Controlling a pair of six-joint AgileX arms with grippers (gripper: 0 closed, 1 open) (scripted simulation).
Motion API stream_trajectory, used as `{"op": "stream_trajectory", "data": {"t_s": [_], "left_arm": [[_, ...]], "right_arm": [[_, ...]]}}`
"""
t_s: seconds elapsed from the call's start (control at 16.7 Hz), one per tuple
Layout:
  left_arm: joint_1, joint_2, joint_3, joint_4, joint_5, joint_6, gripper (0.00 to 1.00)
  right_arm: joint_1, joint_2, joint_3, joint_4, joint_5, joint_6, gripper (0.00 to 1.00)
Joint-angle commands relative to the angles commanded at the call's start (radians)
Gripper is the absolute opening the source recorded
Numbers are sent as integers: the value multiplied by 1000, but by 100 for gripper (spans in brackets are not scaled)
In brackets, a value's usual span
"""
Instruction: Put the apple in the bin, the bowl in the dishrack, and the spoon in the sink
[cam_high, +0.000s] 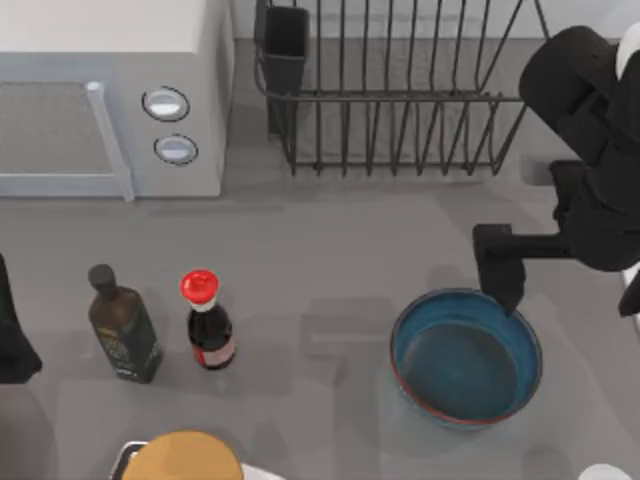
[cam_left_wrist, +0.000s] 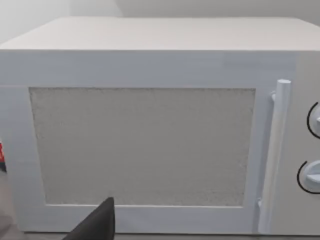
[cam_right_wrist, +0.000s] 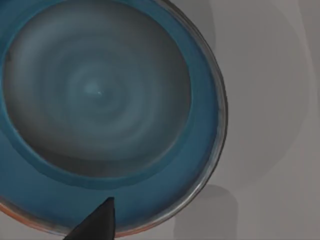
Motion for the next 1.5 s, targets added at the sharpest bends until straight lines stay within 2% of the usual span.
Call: {"op": "stream_trajectory", "data": {"t_s": [0.36, 0.84, 1.14, 1.5], "left_arm": [[0, 0, 0, 0, 0, 0, 100], [0, 0, 0, 0, 0, 0, 100], [0, 0, 0, 0, 0, 0, 100], [0, 0, 0, 0, 0, 0, 100]], "right_arm": [[-3, 10, -35, 41, 0, -2, 100], [3, 119, -257, 380, 0, 5, 100], [3, 127, -271, 397, 0, 5, 100], [3, 127, -271, 397, 0, 5, 55]]}}
